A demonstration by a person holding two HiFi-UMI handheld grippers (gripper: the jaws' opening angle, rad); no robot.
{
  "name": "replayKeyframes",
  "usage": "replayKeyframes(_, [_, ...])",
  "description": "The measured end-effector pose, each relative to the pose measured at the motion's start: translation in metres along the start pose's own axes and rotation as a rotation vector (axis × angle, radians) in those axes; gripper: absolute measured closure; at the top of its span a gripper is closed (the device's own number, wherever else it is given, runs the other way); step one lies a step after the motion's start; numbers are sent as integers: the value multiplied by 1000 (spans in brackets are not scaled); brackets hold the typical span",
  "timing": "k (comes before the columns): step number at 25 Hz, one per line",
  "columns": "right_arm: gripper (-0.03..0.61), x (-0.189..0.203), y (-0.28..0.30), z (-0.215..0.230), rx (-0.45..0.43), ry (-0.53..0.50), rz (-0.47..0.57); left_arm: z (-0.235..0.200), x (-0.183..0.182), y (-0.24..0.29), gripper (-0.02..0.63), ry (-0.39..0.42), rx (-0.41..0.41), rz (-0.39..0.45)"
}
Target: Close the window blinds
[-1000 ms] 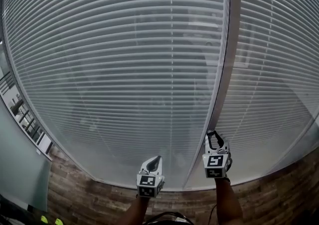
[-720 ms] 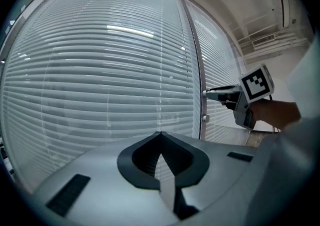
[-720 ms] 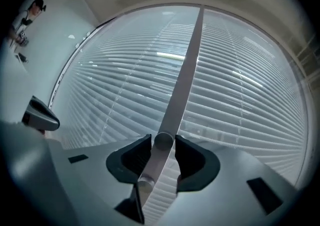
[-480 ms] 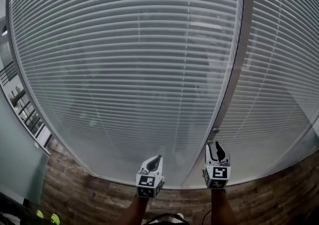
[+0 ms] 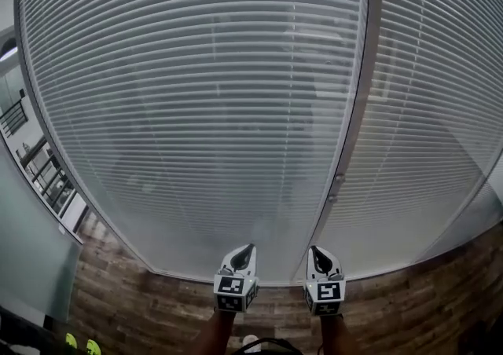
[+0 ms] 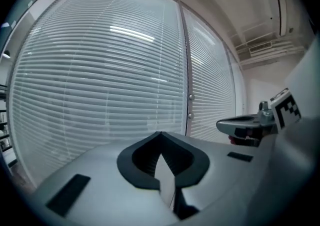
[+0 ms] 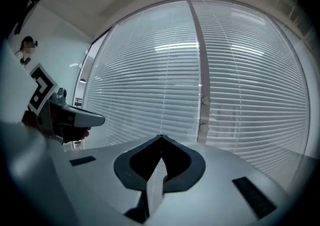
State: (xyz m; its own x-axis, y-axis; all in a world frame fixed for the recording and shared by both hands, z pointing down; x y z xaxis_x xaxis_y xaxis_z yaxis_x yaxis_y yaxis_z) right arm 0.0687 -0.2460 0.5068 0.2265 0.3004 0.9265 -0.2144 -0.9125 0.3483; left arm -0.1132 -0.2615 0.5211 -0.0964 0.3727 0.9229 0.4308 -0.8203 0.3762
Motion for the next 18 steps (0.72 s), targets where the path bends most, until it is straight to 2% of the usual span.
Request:
replayKeyframes(3, [575,10,-28,-6,4,-87,16,21,-5,-26,620,-14,-21,4])
replayKeyframes(5, [575,5,-48,-2,10,-105,23,36,-5,-39,620,-10,-22,-9])
replayKeyframes(9, [575,-5,-87,13,-51,-63,11,68,-14,-75,620,-29,-82,-21])
replayKeyframes(13, [575,14,-144,20,-81,-53,-24,98,3,-121,620,-31,-165,-29])
replayKeyframes(16, [575,24,-186,21,-81,-43,-42,122,15,-158,620,-58,-191,-48])
replayKeyframes(18, [575,23,-208,19,-85,-19,-37,138,21,-177,620,-53,-180,-73])
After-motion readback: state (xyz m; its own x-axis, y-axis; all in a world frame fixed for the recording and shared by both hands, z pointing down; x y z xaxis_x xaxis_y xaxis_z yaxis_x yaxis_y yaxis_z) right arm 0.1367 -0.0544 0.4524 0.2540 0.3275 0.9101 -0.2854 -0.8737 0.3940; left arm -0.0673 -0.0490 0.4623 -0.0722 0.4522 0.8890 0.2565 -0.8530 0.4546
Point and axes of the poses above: the fingertips, and each gripper's own axes: y forward along the fingers, z to its right, x out of its underside, the point moved 3 cm from there along -y, backward along the fingers, and after that the axes turned 14 degrees about -z, right-handed, at the moved point
